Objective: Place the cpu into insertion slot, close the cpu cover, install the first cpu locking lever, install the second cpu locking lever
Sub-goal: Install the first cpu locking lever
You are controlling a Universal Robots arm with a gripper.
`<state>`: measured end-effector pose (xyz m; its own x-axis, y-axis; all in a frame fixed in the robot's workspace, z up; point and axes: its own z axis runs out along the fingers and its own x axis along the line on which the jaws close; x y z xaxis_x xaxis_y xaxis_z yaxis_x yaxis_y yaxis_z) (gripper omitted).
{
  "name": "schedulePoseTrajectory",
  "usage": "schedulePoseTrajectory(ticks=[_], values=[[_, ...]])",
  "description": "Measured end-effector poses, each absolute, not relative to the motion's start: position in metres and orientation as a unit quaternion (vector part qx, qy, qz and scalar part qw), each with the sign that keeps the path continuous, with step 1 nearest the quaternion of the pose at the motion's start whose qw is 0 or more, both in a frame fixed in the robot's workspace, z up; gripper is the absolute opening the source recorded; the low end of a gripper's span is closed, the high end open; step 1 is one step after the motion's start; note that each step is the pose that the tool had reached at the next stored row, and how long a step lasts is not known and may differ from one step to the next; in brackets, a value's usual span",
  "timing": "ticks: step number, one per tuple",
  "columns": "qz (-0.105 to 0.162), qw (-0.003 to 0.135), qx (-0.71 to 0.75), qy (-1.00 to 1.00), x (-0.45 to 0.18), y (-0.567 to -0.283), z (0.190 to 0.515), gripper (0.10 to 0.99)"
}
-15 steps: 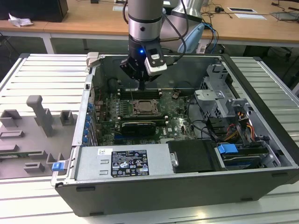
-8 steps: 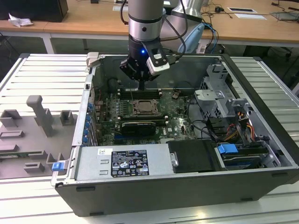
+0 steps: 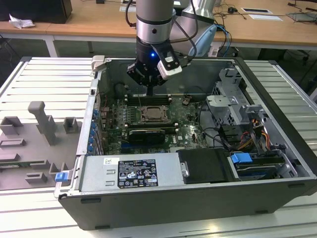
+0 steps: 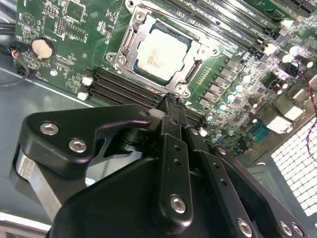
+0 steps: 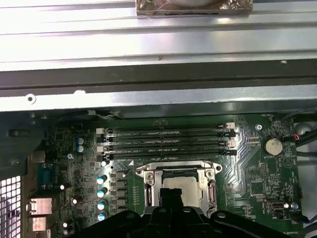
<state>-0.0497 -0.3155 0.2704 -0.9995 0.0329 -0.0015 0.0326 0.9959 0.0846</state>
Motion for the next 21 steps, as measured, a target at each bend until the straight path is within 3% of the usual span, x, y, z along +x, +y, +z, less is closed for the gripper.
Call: schedulePoseTrajectory(ticks=[21], values=[[0.042,-0.003,-0.079,0.996,-0.0514,-0.3157,0.2703,0.106]])
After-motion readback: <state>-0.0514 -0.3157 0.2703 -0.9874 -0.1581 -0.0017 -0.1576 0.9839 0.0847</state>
